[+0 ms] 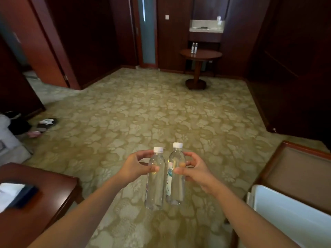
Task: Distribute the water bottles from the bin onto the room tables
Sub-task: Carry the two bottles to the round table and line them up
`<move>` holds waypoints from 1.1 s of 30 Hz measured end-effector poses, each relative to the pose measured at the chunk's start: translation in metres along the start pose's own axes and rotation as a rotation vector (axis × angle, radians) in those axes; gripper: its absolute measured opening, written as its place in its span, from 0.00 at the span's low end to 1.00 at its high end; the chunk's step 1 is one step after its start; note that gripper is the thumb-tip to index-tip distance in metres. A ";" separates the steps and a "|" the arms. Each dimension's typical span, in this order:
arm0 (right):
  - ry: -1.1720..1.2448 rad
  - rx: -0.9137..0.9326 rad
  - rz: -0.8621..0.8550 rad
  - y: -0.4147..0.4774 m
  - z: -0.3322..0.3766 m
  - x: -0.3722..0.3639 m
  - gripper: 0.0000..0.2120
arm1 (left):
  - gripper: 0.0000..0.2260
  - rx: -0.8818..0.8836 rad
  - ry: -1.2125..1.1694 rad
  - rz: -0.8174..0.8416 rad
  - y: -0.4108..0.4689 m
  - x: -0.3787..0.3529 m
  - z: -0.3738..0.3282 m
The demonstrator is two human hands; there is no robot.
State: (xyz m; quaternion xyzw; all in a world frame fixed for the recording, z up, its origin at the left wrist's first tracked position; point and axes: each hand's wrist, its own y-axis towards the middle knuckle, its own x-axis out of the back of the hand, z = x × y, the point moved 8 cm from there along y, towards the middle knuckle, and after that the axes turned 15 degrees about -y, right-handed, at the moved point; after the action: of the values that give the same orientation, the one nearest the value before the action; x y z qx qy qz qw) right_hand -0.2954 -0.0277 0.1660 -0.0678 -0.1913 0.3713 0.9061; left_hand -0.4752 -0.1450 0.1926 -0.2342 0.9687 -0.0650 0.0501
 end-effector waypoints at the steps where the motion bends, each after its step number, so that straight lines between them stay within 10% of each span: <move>1: 0.005 0.001 0.020 0.005 0.007 -0.007 0.31 | 0.27 -0.006 -0.005 -0.014 0.001 0.009 -0.001; 33: 0.010 0.027 0.100 0.480 0.100 0.176 0.31 | 0.25 -0.035 0.003 -0.077 0.504 -0.014 -0.096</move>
State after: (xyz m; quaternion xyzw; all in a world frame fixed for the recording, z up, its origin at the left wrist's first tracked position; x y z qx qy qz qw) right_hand -0.5306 0.4365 0.1829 -0.0668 -0.1780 0.4184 0.8881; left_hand -0.7007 0.3155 0.2128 -0.2719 0.9601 -0.0503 0.0420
